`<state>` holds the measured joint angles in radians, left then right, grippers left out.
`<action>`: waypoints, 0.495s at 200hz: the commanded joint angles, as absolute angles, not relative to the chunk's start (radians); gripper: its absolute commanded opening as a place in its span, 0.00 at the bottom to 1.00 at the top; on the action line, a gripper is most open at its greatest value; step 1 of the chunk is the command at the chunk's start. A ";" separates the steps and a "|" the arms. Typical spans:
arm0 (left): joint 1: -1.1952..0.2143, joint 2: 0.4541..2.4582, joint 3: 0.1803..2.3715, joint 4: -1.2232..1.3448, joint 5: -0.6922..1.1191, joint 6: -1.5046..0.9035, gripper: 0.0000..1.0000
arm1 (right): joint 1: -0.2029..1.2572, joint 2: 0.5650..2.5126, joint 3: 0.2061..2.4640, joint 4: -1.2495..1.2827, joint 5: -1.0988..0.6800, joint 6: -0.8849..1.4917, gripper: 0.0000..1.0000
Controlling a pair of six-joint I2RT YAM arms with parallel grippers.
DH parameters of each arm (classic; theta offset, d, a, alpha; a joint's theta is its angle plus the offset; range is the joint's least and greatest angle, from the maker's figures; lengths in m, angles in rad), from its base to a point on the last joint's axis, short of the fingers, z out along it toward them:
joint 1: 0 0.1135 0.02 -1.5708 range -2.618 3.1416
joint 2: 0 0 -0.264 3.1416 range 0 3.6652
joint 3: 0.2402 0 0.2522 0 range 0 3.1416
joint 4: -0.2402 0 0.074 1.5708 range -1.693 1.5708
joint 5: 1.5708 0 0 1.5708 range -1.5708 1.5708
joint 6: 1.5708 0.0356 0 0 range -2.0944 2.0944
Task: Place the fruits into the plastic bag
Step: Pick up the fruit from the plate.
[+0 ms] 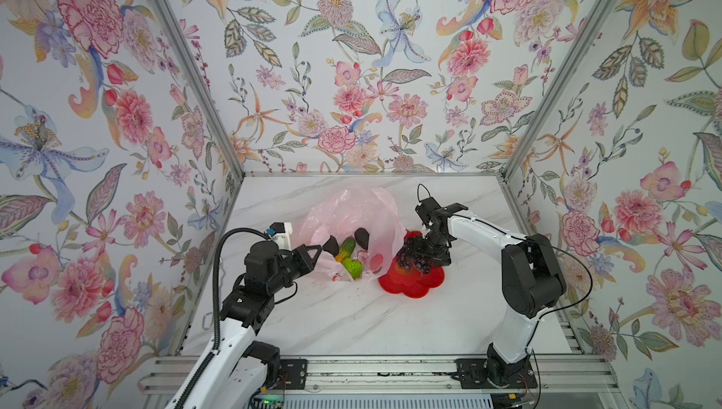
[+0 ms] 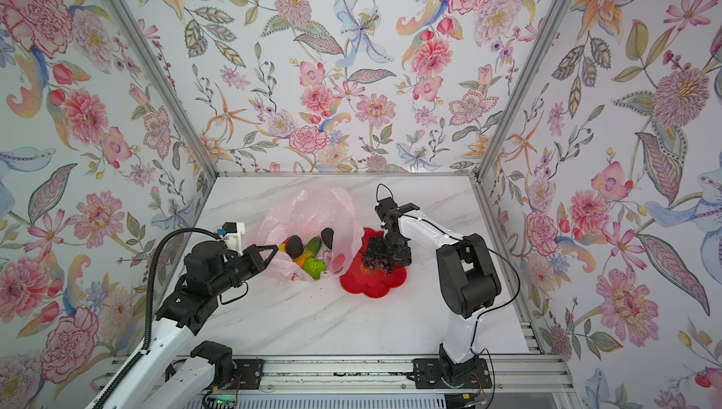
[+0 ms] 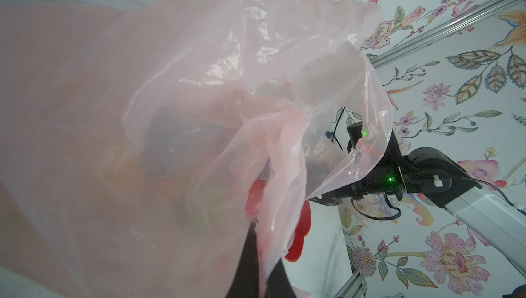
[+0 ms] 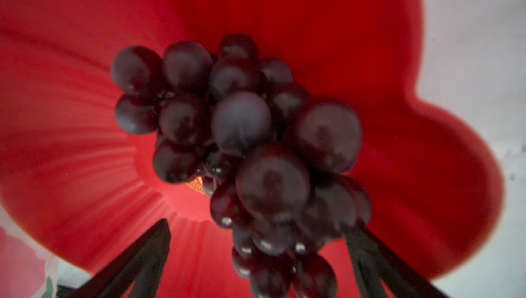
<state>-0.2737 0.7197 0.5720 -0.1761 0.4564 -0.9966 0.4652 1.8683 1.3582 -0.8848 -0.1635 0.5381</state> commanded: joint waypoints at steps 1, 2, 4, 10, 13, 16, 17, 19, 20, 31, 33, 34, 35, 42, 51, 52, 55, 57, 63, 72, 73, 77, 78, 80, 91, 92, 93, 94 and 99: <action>-0.262 0.719 0.577 -0.201 0.439 -1.002 0.00 | 0.484 1.908 1.414 -0.880 -0.140 0.523 0.94; -0.262 0.719 0.578 -0.200 0.440 -1.001 0.00 | 0.485 1.910 1.415 -0.880 -0.139 0.523 0.93; -0.263 0.718 0.578 -0.202 0.440 -1.000 0.00 | 0.485 1.914 1.417 -0.881 -0.139 0.523 0.93; -0.263 0.719 0.580 -0.205 0.440 -0.999 0.00 | 0.487 1.926 1.426 -0.881 -0.139 0.522 0.93; -0.263 0.718 0.582 -0.205 0.439 -0.998 0.00 | 0.488 1.931 1.429 -0.881 -0.138 0.522 0.92; -0.263 0.719 0.582 -0.207 0.439 -0.996 0.00 | 0.489 1.937 1.431 -0.881 -0.138 0.522 0.92; -0.263 0.719 0.582 -0.207 0.439 -0.996 0.00 | 0.489 1.938 1.433 -0.881 -0.138 0.522 0.92; -0.262 0.718 0.583 -0.209 0.439 -0.995 0.00 | 0.489 1.941 1.434 -0.880 -0.137 0.522 0.91; -0.262 0.718 0.584 -0.210 0.439 -0.994 0.00 | 0.489 1.943 1.436 -0.879 -0.137 0.522 0.91; -0.261 0.720 0.589 -0.217 0.439 -0.990 0.00 | 0.491 1.957 1.440 -0.874 -0.135 0.521 0.90; -0.260 0.720 0.589 -0.219 0.439 -0.988 0.00 | 0.491 1.959 1.440 -0.873 -0.135 0.521 0.89; -0.261 0.720 0.589 -0.219 0.439 -0.987 0.00 | 0.491 1.960 1.439 -0.873 -0.136 0.520 0.89; -0.261 0.720 0.590 -0.220 0.439 -0.987 0.00 | 0.491 1.961 1.439 -0.872 -0.136 0.520 0.89; -0.260 0.721 0.593 -0.225 0.438 -0.983 0.00 | 0.491 1.967 1.439 -0.867 -0.135 0.520 0.88; -0.260 0.721 0.597 -0.234 0.437 -0.978 0.00 | 0.491 1.974 1.440 -0.860 -0.138 0.519 0.84; -0.260 0.721 0.597 -0.234 0.437 -0.977 0.00 | 0.491 1.974 1.440 -0.860 -0.139 0.519 0.84; -0.260 0.721 0.598 -0.237 0.437 -0.974 0.00 | 0.491 1.975 1.439 -0.857 -0.140 0.519 0.82; -0.258 0.720 0.599 -0.238 0.438 -0.973 0.00 | 0.491 1.976 1.438 -0.855 -0.141 0.519 0.81; -0.258 0.721 0.602 -0.245 0.436 -0.969 0.00 | 0.491 1.975 1.436 -0.850 -0.142 0.519 0.77; -0.256 0.719 0.604 -0.251 0.436 -0.964 0.00 | 0.491 1.972 1.432 -0.839 -0.144 0.518 0.69; -0.256 0.719 0.605 -0.252 0.436 -0.964 0.00 | 0.491 1.971 1.431 -0.838 -0.144 0.518 0.67; -0.255 0.719 0.606 -0.253 0.436 -0.962 0.00 | 0.491 1.970 1.431 -0.833 -0.144 0.518 0.63; -0.255 0.719 0.606 -0.254 0.436 -0.962 0.00 | 0.491 1.970 1.429 -0.831 -0.144 0.519 0.62; -0.255 0.719 0.606 -0.254 0.436 -0.961 0.00 | 0.491 1.969 1.428 -0.830 -0.145 0.519 0.60; -0.252 0.719 0.604 -0.256 0.439 -0.959 0.00 | 0.492 1.965 1.422 -0.819 -0.147 0.517 0.53; -0.252 0.720 0.604 -0.256 0.439 -0.959 0.00 | 0.492 1.965 1.421 -0.819 -0.147 0.517 0.53; -0.251 0.720 0.604 -0.256 0.439 -0.959 0.00 | 0.492 1.965 1.422 -0.818 -0.147 0.517 0.53; -0.251 0.720 0.604 -0.256 0.439 -0.959 0.00 | 0.492 1.964 1.420 -0.817 -0.146 0.518 0.53; -0.252 0.721 0.602 -0.255 0.440 -0.959 0.00 | 0.492 1.962 1.417 -0.813 -0.145 0.517 0.53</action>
